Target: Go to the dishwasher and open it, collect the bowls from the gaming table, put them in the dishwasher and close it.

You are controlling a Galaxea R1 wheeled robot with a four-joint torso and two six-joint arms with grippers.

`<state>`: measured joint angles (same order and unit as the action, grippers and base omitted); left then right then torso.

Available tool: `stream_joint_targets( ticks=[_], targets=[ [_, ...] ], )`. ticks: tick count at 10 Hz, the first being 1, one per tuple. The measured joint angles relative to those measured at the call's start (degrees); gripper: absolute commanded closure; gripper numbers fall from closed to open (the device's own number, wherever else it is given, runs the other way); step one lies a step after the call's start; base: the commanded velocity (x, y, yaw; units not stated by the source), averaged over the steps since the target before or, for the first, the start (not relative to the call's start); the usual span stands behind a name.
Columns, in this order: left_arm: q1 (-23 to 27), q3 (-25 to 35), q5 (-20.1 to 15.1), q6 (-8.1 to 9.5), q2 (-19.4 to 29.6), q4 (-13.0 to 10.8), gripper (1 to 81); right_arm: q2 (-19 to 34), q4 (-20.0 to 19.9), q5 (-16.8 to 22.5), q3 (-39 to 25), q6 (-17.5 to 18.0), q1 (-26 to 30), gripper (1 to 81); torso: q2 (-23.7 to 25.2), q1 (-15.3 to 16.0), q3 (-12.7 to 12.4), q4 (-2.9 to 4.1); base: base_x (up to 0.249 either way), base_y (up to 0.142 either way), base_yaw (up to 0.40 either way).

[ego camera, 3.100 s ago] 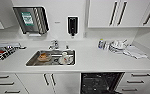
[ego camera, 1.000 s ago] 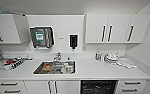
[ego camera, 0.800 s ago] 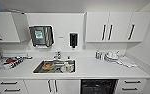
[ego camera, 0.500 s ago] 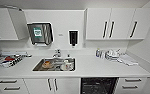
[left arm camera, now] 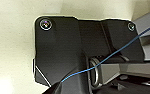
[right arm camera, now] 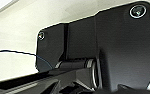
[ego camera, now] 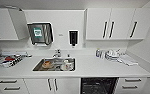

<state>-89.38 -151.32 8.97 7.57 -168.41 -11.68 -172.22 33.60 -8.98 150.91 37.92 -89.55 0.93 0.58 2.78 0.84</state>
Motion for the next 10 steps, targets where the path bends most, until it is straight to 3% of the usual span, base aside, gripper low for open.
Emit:
stream_joint_targets(
  ticks=[5,8,10],
  targets=[
    [0.4,0.0,0.0,0.0,0.1,0.0,1.0,0.0,0.0,0.0,1.1,0.0,-0.1,1.0,0.0,0.0,0.0,0.0,0.0,0.0,0.0],
    [0.4,-0.1,0.0,-0.02,0.6,-0.1,1.0,-0.1,0.1,0.0,1.1,0.0,-0.1,1.0,0.0,0.0,0.0,0.0,0.0,0.0,0.126],
    [0.6,-1.2,-0.1,-0.05,0.7,-0.1,1.0,-0.3,2.5,-0.1,0.7,0.0,0.0,1.0,0.0,0.0,0.0,0.0,0.0,0.0,0.2]
  ],
)
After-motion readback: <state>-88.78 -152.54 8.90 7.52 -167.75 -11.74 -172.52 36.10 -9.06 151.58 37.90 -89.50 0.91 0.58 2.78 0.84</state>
